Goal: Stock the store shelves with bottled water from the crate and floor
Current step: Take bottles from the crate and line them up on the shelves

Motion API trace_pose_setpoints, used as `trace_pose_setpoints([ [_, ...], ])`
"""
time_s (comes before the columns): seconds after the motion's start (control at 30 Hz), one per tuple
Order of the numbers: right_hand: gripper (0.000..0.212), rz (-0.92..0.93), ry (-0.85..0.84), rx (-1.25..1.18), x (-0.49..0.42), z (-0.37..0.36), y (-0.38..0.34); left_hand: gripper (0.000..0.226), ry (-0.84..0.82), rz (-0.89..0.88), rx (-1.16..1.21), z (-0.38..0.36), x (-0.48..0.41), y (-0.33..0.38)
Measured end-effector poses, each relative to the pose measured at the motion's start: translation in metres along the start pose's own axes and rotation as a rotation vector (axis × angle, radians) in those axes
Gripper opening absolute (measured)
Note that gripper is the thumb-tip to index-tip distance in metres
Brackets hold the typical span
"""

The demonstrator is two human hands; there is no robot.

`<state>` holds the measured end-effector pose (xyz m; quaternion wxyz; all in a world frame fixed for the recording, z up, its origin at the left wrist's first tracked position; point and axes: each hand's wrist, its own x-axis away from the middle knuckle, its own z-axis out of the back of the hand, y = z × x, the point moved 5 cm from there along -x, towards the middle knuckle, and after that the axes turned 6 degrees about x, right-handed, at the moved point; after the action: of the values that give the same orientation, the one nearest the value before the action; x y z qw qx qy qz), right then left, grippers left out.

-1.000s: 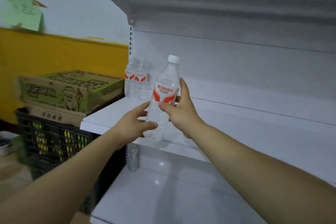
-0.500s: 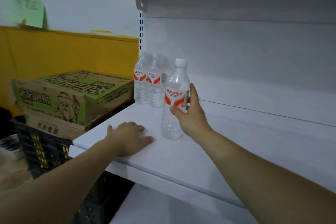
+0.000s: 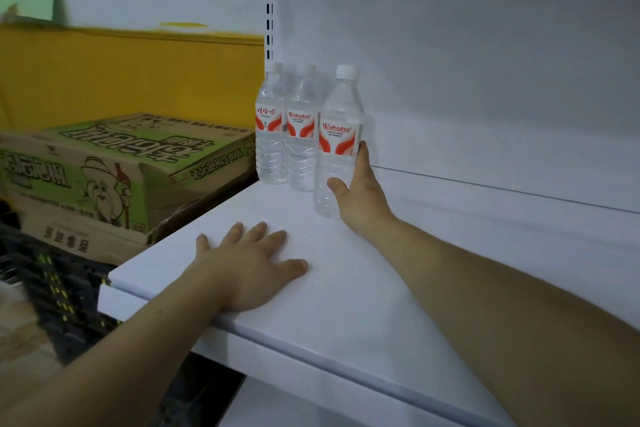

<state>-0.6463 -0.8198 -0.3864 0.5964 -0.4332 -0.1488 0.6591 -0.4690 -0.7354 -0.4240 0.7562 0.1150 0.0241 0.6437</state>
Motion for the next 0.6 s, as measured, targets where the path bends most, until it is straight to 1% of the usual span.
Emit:
trace_pose_setpoints([
  [0.1, 0.079, -0.007, 0.036, 0.04, -0.019, -0.007, 0.005, 0.075, 0.004, -0.007, 0.001, -0.001, 0.0, -0.001],
  [0.27, 0.075, 0.0, 0.073, 0.034, -0.04, -0.016, 0.014, 0.077, -0.005, -0.024, -0.013, -0.002, 0.001, -0.003],
  [0.6, 0.074, 0.017, 0.124, 0.115, -0.058, -0.023, 0.019, 0.077, -0.005, -0.024, 0.011, -0.002, 0.001, -0.003],
])
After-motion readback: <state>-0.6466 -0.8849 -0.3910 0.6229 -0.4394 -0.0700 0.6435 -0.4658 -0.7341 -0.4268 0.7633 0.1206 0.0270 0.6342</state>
